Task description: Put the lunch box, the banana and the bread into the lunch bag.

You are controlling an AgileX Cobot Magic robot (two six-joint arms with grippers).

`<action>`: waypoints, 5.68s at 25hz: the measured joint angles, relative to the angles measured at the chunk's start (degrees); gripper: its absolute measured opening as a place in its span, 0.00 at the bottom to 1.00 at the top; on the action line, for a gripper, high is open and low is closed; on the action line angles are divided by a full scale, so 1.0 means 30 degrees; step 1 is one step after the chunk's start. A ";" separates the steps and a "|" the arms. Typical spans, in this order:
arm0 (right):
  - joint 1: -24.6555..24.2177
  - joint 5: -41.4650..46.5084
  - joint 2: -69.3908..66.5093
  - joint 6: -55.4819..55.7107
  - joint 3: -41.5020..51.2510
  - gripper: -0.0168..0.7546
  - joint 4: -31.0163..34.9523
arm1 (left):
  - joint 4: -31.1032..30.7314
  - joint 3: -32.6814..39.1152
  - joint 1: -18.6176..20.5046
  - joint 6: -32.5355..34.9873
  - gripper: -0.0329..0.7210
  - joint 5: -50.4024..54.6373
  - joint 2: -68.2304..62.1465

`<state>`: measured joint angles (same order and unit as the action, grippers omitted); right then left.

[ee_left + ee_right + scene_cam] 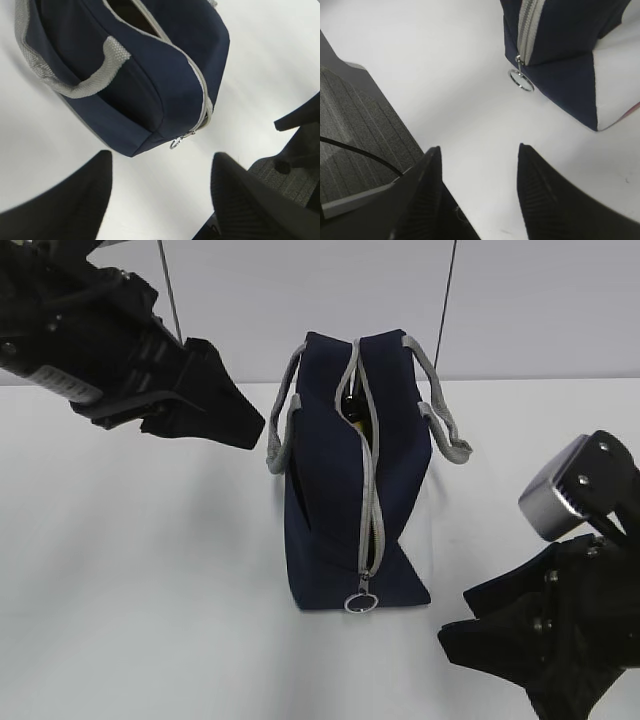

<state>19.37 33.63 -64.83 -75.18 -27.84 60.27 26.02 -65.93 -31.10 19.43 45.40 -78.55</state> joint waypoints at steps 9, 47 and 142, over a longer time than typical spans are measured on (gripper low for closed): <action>0.0000 -0.0815 -0.3124 -0.7371 0.0000 0.49 0.2351 | 0.0000 0.0000 0.0000 0.0000 0.62 0.0000 0.0000; 0.0000 0.1602 -1.1565 -2.2442 -0.1726 0.49 1.4559 | -0.0442 0.0000 0.0000 0.0014 0.62 0.0279 0.0000; 0.0000 0.0701 -1.2740 -2.0794 -0.3098 0.33 1.4559 | -0.0667 0.0000 0.0000 0.0014 0.55 0.0293 0.0000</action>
<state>19.37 35.74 -103.05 -137.56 -37.14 103.94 24.02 -65.93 -31.10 19.47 46.28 -78.55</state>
